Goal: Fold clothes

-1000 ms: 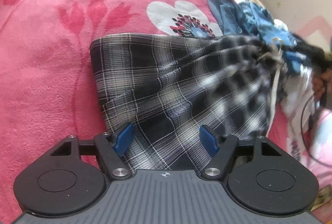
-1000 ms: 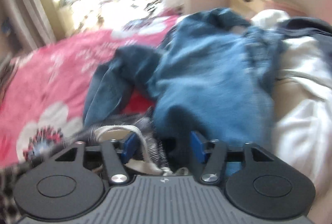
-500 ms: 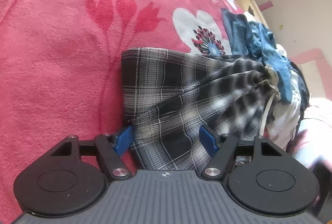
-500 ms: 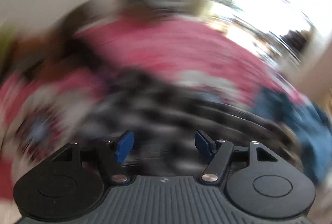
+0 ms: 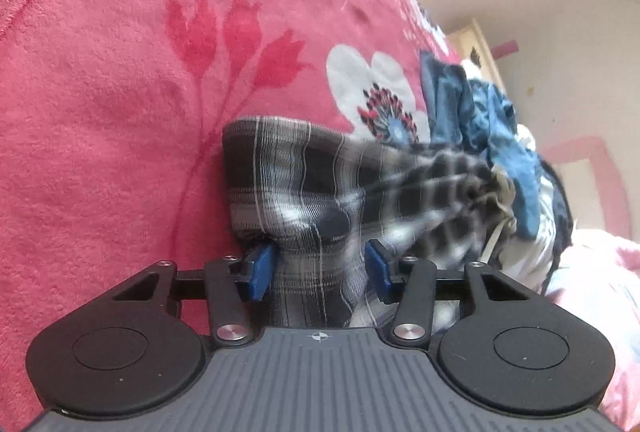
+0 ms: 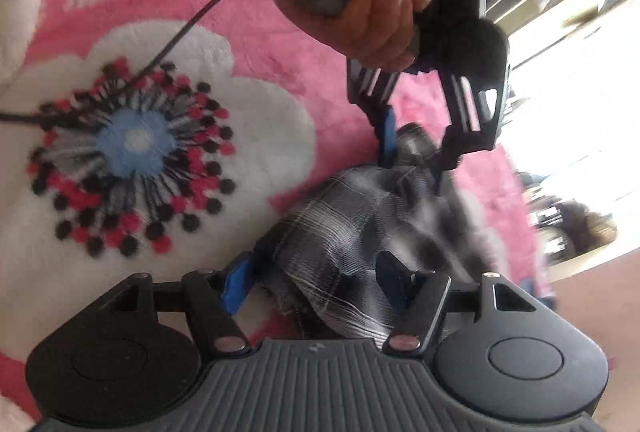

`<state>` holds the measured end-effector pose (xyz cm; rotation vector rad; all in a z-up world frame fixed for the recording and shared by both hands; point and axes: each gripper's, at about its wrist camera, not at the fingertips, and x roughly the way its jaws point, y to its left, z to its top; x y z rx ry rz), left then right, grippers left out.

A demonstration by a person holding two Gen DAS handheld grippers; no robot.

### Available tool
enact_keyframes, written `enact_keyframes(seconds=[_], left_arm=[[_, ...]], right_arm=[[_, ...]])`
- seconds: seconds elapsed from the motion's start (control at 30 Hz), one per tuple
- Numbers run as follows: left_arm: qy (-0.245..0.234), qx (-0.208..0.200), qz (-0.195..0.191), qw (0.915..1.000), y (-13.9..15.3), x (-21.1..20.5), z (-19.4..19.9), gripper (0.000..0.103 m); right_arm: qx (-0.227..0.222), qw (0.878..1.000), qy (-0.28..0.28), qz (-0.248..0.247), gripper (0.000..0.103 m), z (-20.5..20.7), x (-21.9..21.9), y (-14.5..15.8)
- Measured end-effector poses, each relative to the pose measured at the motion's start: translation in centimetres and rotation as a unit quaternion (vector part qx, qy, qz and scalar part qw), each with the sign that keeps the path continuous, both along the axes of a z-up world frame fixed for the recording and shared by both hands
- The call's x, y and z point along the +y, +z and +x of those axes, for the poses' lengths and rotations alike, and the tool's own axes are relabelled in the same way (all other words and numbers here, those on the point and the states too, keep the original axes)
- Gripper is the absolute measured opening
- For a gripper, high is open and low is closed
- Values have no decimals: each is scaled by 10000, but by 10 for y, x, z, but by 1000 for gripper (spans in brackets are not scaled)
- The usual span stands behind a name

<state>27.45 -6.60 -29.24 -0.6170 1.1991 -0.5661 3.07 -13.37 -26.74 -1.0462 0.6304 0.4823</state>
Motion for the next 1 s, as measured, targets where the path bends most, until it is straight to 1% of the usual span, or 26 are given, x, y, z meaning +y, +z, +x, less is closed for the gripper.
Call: enact_keyframes(seconds=[0.17,0.23,0.27,0.3,0.33,0.37,0.4,0.43,0.5,0.67,0.83,1.0], left_arm=[[265,85,-96,9996,-10,-3,2,48],[339,87,-114,9993,-9,-4,2,48],[351,74,-106,9993,-9,-5,2,47],[357,57,-83,9993,-8,-5,2,40],[365,36,-40,9993,-8,-6,2,36],[371,21,-24,9993,-8,-4,1,28],[402,28,-17,9992,-8,-3,2,20],[439,57,-39,9990,-10,-2,3,18],[496,84,-40,9987,-11,-2,3,9],[623,-80,128,9979,-4,-4,1,6],[683,-228,40,9974,4,6,2,5],[710,-292,-49,9970,13,22,2,5]], right_arm=[[-510,9969,397,-450,68,-10,14,-14],[-577,9960,447,-506,68,-7,16,-18],[-587,9962,425,-485,68,-4,15,-18],[-554,9971,325,-414,68,1,14,-16],[-494,9981,188,-321,59,6,13,-13],[-433,9988,51,-228,52,12,11,-11],[-402,9990,-81,-185,48,16,10,-9],[-389,9989,-210,-173,35,20,8,-7],[-320,9982,-455,-202,14,27,3,-8],[-314,9969,-726,21,10,33,2,3],[-306,9955,-884,166,9,32,1,18],[-321,9954,-869,228,9,26,8,32]])
